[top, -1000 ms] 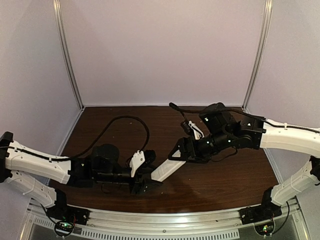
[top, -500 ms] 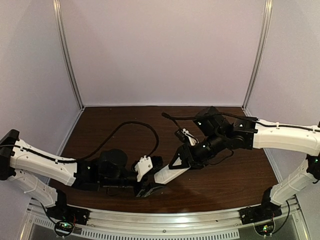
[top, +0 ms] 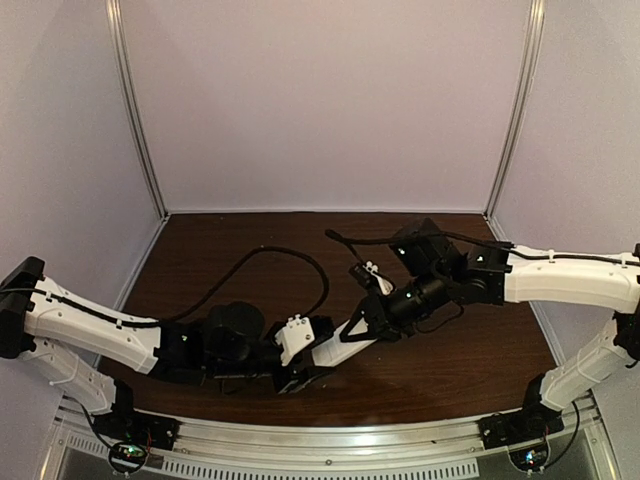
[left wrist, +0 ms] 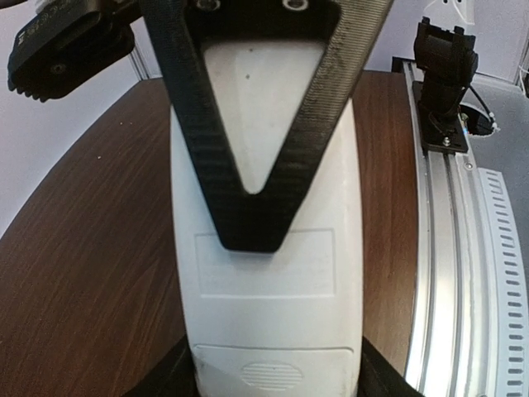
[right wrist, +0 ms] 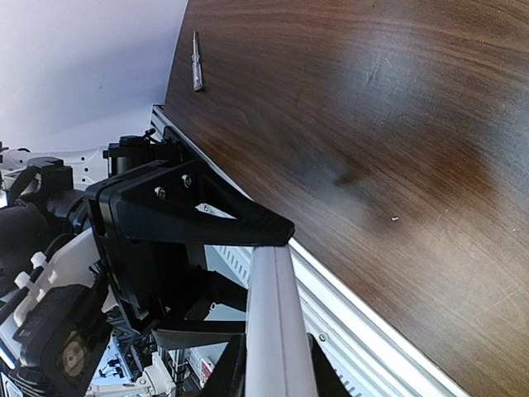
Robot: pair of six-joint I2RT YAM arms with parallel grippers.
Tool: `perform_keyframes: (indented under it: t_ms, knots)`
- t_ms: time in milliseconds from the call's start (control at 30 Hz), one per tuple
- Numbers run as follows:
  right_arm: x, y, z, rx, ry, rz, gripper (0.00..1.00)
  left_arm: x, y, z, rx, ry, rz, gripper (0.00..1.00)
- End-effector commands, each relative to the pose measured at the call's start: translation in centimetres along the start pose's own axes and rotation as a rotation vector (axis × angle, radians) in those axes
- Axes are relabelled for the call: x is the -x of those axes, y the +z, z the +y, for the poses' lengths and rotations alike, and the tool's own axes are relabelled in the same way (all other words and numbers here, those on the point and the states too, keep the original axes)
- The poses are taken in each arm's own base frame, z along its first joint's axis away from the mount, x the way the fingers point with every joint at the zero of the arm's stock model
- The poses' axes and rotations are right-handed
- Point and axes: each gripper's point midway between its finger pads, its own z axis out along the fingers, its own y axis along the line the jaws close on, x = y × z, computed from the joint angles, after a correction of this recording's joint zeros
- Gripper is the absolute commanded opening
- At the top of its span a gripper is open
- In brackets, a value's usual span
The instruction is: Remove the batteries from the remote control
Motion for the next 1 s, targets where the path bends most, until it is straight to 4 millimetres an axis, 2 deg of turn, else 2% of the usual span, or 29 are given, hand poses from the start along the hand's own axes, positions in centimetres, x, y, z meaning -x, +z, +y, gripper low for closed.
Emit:
perform_keyframes:
  t_ms: [0, 100, 267, 433, 600, 733, 967]
  knots:
    - [-1.4, 0.4, -0.5, 0.067, -0.048, 0.012, 0.04, 1.6, -0.2, 0.7, 0.03, -0.021, -0.037, 0.24]
    - [-1.4, 0.9, -0.9, 0.095, -0.051, -0.008, 0.0, 1.4, -0.2, 0.8, 0.039, -0.026, -0.032, 0.37]
    - [-0.7, 0.8, -0.2, 0.158, -0.065, -0.066, 0.0, 1.2, -0.3, 1.2, 0.057, -0.029, -0.028, 0.75]
    - [0.1, 0.7, 0.0, 0.204, -0.087, -0.14, 0.0, 1.4, -0.6, 1.1, 0.053, -0.04, -0.037, 0.96]
    - [1.4, 0.3, 0.2, 0.268, -0.121, -0.244, 0.0, 2.1, -1.3, 1.4, 0.062, -0.076, -0.054, 0.97]
    - [2.5, -0.2, -0.5, 0.301, -0.131, -0.33, 0.0, 3.2, -2.1, 1.8, 0.075, -0.133, -0.099, 0.97]
    - [3.9, -1.8, -1.8, 0.279, -0.145, -0.485, 0.0, 4.3, -2.1, 4.7, 0.238, -0.261, -0.152, 0.97]
